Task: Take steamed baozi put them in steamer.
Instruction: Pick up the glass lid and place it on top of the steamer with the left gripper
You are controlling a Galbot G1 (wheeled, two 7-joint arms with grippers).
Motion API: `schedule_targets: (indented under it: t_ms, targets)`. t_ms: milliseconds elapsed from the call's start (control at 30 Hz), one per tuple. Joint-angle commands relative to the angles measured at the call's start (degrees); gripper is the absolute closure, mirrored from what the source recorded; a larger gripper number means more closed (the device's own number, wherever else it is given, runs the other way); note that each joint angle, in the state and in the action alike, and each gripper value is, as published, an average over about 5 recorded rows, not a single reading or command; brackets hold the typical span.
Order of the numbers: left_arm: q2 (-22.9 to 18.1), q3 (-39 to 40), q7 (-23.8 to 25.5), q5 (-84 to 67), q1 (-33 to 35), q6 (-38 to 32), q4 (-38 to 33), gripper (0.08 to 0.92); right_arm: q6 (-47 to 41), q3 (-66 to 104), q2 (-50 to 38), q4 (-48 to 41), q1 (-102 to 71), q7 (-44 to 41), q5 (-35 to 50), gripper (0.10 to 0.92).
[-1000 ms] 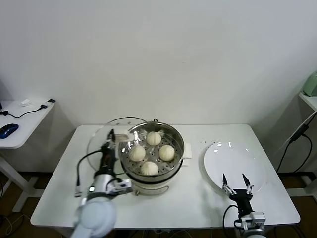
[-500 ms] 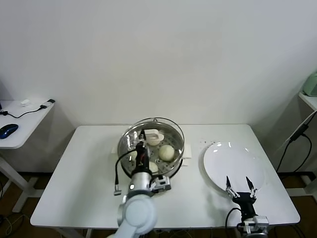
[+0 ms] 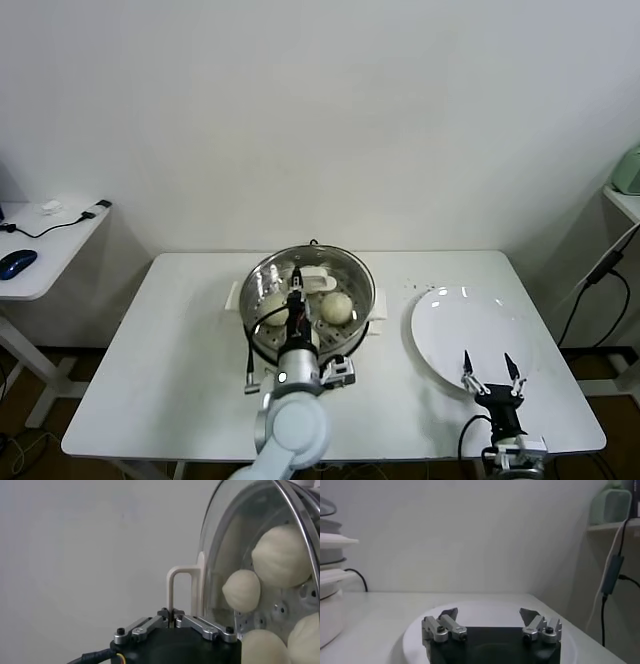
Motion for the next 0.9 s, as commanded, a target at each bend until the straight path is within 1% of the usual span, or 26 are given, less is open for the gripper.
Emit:
schedule_targets:
  t_ms: [33,300,567,800,900]
  targets:
    - [-1.54,1.32,0.36,0.81,-0.74,0.96,1.05,0.868,0.74,-0.02,0.15,-0.08,0.13,0.3,-0.39,0.203]
    - [0.07,0.37,-1.21,0.98,-0.53,0.19,2.25,0.868,1.27,-0.18,0.94,-0.19,0.14,0.28,-1.22,0.203]
    - [0.12,-0.25,-2.9,0.32,-0.5,-0.21,3.79,0.868,1.81,-0.19,1.22,-0.02,0.08,0.27,-1.84,0.203]
    - [0.61,-1.19,-3.42,-0.01,-0.6,-0.52,4.75,0.868,2.15,-0.24,1.32,-0.09,0.47,0.24,-2.22,0.203]
    - [0.98,-1.47,-3.49,0.16,-0.39,-0.73,4.75,0.85,1.93,-0.3,1.33,-0.01,0.66,0.19,-2.24,0.203]
